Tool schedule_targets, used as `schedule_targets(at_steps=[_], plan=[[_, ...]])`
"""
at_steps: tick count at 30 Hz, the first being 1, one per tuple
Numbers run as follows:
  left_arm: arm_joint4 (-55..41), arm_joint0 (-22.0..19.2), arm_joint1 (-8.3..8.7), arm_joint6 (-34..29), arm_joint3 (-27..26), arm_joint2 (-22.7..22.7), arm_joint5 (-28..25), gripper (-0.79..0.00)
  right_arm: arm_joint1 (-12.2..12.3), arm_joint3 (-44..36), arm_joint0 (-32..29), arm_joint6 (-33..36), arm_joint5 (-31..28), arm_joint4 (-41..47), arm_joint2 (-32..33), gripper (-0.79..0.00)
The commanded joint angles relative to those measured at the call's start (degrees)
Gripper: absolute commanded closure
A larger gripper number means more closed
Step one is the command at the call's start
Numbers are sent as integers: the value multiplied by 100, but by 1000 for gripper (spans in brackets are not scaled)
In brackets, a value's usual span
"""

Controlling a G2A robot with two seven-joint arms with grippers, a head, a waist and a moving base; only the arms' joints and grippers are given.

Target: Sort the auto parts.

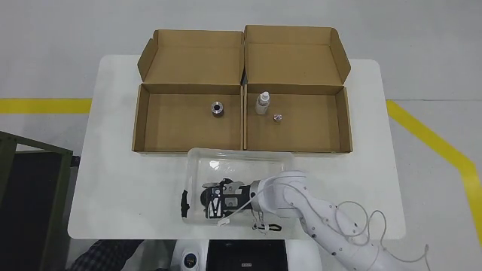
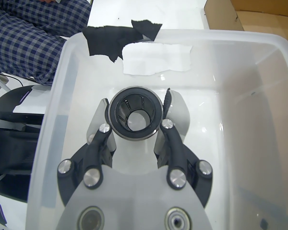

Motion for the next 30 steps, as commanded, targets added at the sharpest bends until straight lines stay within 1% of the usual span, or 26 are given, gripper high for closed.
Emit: schedule_targets(at_steps=[1, 2, 8, 18, 26, 30], plan=[[0, 0, 0, 0, 0, 0, 0, -785, -1, 12, 25, -1, -3, 28, 2, -37], [0, 0, 0, 0, 0, 0, 0, -785, 1, 11, 31, -7, 0, 47, 15, 0], [0, 0, 0, 0, 0, 0, 0, -785, 64, -194, -33, -92, -72, 236, 232, 0], [0, 0, 0, 0, 0, 0, 0, -785, 231, -860, -368, -233, -161, 609, 791, 0], [0, 0, 0, 0, 0, 0, 0, -785, 341, -1184, -685, -212, 186, 1483, 1397, 0], [0, 0, 0, 0, 0, 0, 0, -785, 381, -1240, -805, -233, 390, 2063, 1695, 0]])
